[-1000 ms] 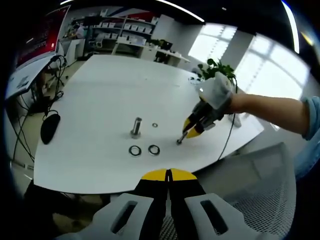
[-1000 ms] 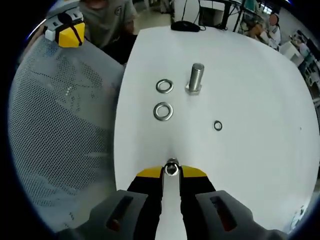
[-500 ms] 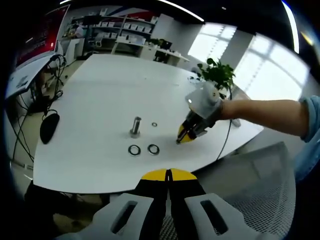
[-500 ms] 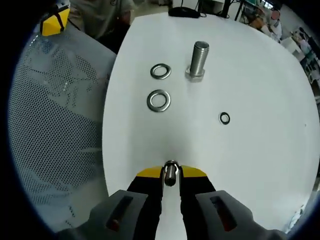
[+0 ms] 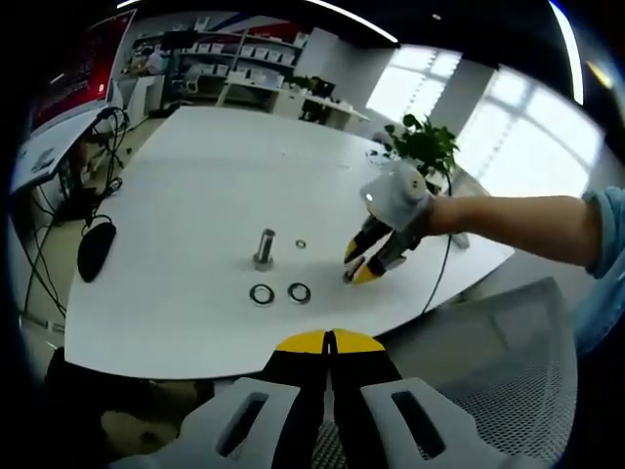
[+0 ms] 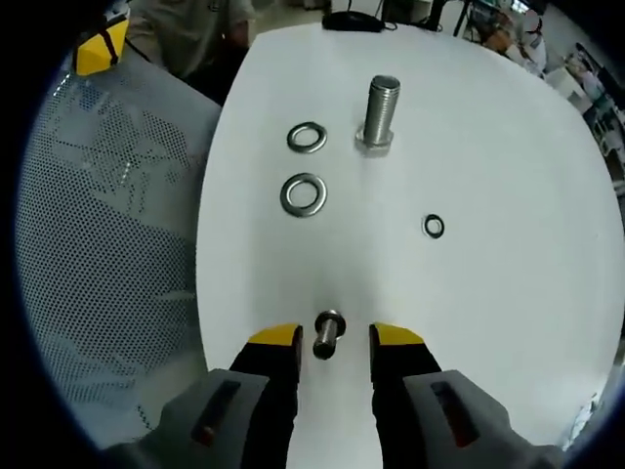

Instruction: Place the washer onto the threaded stud by aligning its center hole with the stud, sliding it down to the base, and recovering from edge contact or off-axis alignment until the washer reaches the visible bottom stop.

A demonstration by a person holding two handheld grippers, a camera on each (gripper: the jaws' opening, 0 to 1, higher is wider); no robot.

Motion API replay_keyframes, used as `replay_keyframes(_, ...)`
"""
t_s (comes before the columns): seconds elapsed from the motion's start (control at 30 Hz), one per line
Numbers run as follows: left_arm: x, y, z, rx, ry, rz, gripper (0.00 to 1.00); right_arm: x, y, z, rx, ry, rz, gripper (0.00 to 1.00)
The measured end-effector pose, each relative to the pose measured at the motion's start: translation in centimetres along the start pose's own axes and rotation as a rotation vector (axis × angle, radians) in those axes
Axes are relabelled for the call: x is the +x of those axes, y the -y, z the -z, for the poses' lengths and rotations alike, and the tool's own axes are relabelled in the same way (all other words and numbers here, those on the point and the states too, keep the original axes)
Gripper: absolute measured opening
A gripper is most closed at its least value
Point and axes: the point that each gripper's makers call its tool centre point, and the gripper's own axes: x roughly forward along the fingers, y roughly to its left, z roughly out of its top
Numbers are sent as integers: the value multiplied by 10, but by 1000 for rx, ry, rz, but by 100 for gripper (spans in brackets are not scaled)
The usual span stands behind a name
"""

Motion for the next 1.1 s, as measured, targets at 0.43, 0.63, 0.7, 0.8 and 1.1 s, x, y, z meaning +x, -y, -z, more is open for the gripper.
replay_keyframes(0.43, 0, 0, -1, 4, 1, 0, 0, -28, 9, 19, 39, -17, -84, 16)
replay_keyframes(0.63, 0, 0, 0, 3, -3, -2, 0, -24, 30, 8, 60, -15, 8, 16)
replay_keyframes(0.7, 0, 0, 0, 7, -6, -3, 0, -20, 35, 2, 45, -22, 41, 16)
replay_keyframes(0.8, 1, 1, 3, 10, -22, -1, 0, -15, 41, -10, 39, -14, 67, 17)
replay_keyframes(1.1, 1, -1, 4, 4, -24, -7, 0, 4, 59, -52, 153, 89, 96, 17)
